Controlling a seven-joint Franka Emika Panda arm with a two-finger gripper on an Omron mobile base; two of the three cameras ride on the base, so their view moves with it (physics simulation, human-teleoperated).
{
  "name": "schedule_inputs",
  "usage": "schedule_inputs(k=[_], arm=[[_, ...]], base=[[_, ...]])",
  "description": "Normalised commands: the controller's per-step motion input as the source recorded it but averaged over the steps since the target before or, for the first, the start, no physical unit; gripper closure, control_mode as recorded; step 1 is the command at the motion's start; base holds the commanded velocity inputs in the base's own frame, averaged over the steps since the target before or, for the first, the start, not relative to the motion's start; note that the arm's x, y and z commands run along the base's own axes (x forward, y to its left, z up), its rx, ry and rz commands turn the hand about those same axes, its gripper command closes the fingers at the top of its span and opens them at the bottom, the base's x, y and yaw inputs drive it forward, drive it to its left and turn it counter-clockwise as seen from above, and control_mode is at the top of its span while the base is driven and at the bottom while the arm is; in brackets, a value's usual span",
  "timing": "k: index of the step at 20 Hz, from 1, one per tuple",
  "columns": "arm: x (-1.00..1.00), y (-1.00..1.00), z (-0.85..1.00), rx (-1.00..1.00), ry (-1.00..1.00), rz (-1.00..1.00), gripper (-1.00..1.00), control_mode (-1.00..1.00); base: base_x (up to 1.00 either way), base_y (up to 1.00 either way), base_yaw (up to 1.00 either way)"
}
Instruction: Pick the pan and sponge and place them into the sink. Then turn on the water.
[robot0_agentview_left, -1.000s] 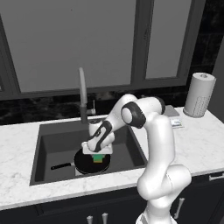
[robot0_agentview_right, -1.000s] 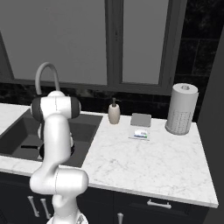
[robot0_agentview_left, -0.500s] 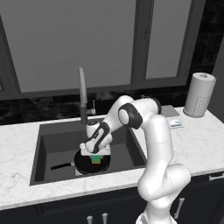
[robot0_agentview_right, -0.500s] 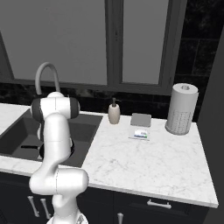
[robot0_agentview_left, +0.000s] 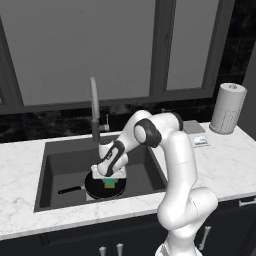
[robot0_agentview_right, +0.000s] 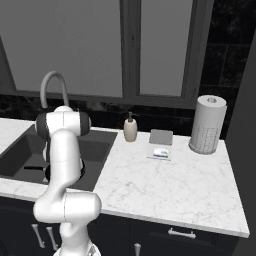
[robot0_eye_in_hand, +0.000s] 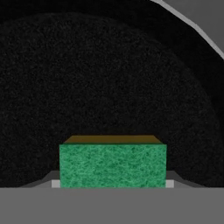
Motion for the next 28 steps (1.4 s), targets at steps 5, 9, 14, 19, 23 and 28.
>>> schedule_inputs(k=[5,9,14,19,23,28], arm=[[0.00,0.00,-0.19,0.00,0.00,0.00,1.00,-1.00],[0.00,0.00,0.00,0.00,0.00,0.00,1.00,-1.00],[0.00,0.00,0.00,0.00,0.00,0.00,1.00,-1.00],[0.00,0.00,0.00,0.00,0.00,0.00,-1.00,-1.00],[0.00,0.00,0.00,0.00,0.00,0.00,-1.00,-1.00],[0.00,0.00,0.00,0.00,0.00,0.00,-1.00,-1.00]], base=[[0.00,0.00,0.00],[0.00,0.00,0.00],[0.00,0.00,0.00],[0.00,0.00,0.00],[0.00,0.00,0.00],[0.00,0.00,0.00]])
